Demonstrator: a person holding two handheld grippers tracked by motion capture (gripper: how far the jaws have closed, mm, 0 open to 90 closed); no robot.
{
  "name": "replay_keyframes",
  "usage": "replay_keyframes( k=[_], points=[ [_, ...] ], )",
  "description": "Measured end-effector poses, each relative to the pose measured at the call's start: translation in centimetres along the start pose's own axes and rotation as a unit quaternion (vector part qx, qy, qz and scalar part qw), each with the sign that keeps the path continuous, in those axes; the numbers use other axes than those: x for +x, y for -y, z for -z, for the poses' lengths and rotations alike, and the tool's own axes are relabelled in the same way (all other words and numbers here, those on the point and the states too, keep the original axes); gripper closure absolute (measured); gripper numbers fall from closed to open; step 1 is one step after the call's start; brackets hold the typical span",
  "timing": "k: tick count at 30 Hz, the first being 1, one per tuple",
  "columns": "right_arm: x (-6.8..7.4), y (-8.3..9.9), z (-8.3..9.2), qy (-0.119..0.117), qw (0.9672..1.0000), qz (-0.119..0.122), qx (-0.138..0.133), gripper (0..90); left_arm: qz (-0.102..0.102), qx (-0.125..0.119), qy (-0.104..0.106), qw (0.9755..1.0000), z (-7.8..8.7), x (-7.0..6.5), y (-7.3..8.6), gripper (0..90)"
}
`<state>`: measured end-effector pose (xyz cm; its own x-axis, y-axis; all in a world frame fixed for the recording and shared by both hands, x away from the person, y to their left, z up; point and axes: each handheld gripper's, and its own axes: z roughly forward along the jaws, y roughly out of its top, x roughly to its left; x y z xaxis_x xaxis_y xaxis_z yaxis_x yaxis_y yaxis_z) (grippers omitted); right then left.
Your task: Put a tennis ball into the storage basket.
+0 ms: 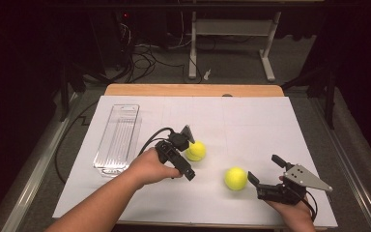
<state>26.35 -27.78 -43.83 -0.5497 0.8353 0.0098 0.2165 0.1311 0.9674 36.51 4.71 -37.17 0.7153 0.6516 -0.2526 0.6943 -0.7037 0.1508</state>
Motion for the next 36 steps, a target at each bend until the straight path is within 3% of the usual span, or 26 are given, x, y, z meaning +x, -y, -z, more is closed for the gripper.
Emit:
replay_keyframes(
  k=[15, 18, 24, 27, 36],
  points=[
    [-0.1, -0.1, 0.1, -0.002, 1.0, -0.002, -0.003, 0.5, 0.011, -0.001, 0.004, 0.9999, 0.4, 1.0, -2.7, 0.6],
    [-0.1, 0.0, 0.1, -0.001, 1.0, -0.003, -0.002, 0.4, 0.013, 0.009, -0.008, 0.9998, 0.3, 1.3, -3.2, 0.6],
    [-0.1, -0.1, 0.1, -0.002, 1.0, -0.001, -0.004, 0.5, 0.02, 0.001, -0.008, 0.9998, 0.2, 1.8, -4.3, 0.6],
    [-0.2, -0.1, 0.2, -0.001, 1.0, -0.002, -0.005, 0.4, 0.031, 0.009, -0.011, 0.9994, -0.1, 2.2, -4.9, 0.6],
    [-0.2, 0.0, 0.2, -0.004, 1.0, -0.002, -0.004, 0.5, 0.037, 0.004, -0.004, 0.9993, -1.3, 3.2, -6.2, 0.6]
  ],
)
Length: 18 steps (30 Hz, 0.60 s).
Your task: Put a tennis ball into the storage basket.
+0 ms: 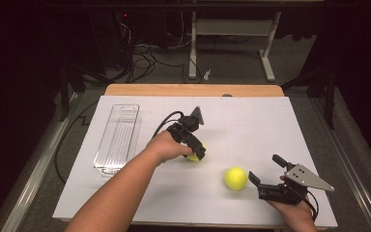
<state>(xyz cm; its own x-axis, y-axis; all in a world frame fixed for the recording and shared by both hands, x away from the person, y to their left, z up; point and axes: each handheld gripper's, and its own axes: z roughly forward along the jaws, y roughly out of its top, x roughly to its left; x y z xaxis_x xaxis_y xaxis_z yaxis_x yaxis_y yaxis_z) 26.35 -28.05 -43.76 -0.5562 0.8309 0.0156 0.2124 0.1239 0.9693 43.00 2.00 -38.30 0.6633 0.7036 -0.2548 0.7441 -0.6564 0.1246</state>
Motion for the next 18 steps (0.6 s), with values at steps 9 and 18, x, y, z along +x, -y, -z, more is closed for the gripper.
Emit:
replay_keyframes(
  k=[9, 18],
  points=[
    [0.0, 0.0, 0.0, -0.002, 1.0, 0.0, -0.001, 0.5, 0.014, -0.003, 0.004, 0.9999, -1.2, 0.9, -0.8, 0.6],
    [0.0, 0.0, 0.0, -0.003, 1.0, -0.001, 0.0, 0.5, 0.018, -0.006, 0.005, 0.9998, -2.2, 1.3, -1.5, 0.7]
  ],
)
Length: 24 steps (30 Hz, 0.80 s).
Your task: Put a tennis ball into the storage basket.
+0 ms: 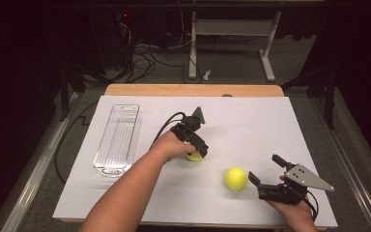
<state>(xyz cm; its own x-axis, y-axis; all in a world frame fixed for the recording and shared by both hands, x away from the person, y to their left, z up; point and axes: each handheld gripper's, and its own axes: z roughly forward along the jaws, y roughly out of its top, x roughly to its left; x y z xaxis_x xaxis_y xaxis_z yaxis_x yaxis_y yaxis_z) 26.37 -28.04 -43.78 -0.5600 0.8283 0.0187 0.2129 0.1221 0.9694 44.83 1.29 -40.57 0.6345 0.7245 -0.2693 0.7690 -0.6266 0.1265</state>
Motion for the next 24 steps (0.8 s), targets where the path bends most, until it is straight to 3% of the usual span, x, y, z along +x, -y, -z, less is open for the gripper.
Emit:
replay_keyframes(
  k=[12, 24],
  points=[
    [-0.1, 0.0, 0.0, -0.001, 1.0, 0.001, -0.001, 0.5, -0.002, 0.003, -0.004, 1.0, -1.0, 0.2, -0.4, 3.7],
    [0.0, 0.0, 0.0, 0.0, 1.0, 0.001, -0.001, 0.6, -0.008, 0.001, -0.008, 0.9999, -1.4, -0.1, -0.4, 17.6]
  ],
)
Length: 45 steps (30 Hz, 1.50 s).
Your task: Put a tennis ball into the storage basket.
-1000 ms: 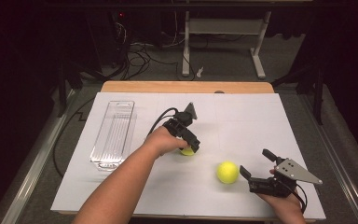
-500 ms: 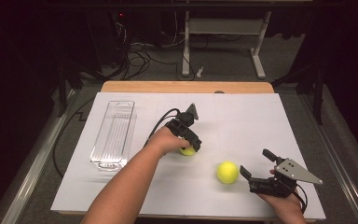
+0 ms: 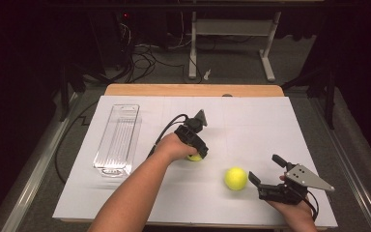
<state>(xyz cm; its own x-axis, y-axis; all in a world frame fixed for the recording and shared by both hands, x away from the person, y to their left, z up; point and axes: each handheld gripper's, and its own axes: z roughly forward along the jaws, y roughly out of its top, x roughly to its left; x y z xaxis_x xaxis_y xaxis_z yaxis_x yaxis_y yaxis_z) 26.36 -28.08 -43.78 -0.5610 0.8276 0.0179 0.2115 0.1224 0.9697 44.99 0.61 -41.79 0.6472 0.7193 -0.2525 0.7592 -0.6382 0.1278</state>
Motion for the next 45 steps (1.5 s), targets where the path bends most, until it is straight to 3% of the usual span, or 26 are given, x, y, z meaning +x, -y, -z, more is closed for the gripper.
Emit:
replay_keyframes(
  k=[8, 17, 45],
  points=[
    [0.0, 0.0, 0.0, 0.0, 1.0, 0.0, 0.001, 0.5, 0.001, -0.003, 0.008, 1.0, 0.2, 0.1, 0.1, 25.8],
    [0.0, 0.0, 0.0, 0.0, 1.0, 0.001, 0.0, 0.5, -0.004, 0.008, 0.0, 1.0, 0.6, -0.2, 0.3, 26.5],
    [0.2, 0.0, -0.1, 0.0, 1.0, 0.003, 0.001, 0.6, -0.028, 0.026, -0.01, 0.9992, 4.7, -1.7, 3.4, 26.6]
  ],
)
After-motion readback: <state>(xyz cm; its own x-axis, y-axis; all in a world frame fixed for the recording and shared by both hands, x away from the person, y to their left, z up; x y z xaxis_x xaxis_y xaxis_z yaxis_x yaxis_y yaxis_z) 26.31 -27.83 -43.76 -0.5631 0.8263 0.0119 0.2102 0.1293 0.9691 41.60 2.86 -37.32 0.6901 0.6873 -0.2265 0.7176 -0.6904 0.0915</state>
